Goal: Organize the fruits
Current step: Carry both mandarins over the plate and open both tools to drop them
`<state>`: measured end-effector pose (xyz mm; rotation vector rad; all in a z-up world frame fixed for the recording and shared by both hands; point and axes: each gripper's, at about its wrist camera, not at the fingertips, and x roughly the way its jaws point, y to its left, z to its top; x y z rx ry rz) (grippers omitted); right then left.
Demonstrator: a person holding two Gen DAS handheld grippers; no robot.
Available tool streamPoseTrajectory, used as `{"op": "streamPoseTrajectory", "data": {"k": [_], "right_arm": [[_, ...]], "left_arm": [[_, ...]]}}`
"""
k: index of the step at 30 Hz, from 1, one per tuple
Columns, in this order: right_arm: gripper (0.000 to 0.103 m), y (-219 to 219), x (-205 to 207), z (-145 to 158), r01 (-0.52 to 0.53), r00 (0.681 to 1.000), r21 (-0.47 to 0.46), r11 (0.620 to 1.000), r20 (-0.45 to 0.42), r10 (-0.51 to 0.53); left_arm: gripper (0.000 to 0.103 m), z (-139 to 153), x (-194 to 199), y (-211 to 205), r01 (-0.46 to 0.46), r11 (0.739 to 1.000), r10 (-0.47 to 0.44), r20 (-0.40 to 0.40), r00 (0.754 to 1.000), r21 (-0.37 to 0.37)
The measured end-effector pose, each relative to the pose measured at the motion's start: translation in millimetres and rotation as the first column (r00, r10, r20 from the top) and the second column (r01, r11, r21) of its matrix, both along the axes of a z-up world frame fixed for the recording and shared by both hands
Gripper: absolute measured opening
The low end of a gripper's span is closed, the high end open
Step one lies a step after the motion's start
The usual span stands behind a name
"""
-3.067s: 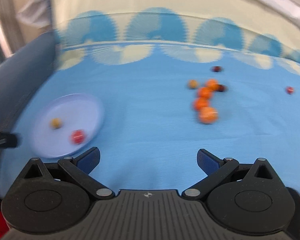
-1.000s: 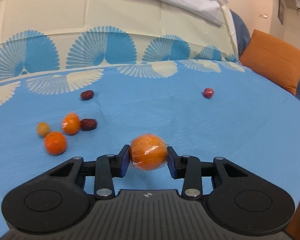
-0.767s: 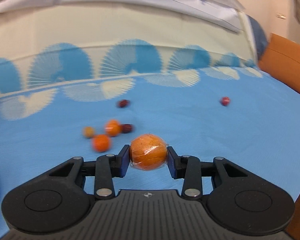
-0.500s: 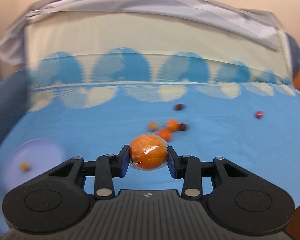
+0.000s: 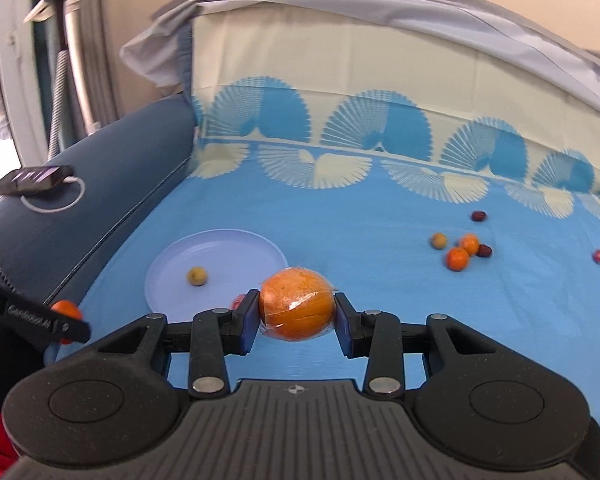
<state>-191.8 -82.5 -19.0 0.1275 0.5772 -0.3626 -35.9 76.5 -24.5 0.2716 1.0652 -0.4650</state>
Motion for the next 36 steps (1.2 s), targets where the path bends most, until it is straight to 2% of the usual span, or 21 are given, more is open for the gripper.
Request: {"op": "streamPoseTrajectory", "data": {"k": [36], "right_arm": [[0.040, 5, 9, -5, -0.035, 0.998, -0.007, 0.999, -0.044, 0.035]], "left_arm": [[0.037, 6, 14, 5, -0.043, 0.998, 0.044, 0.019, 0.999, -0.042]]}}
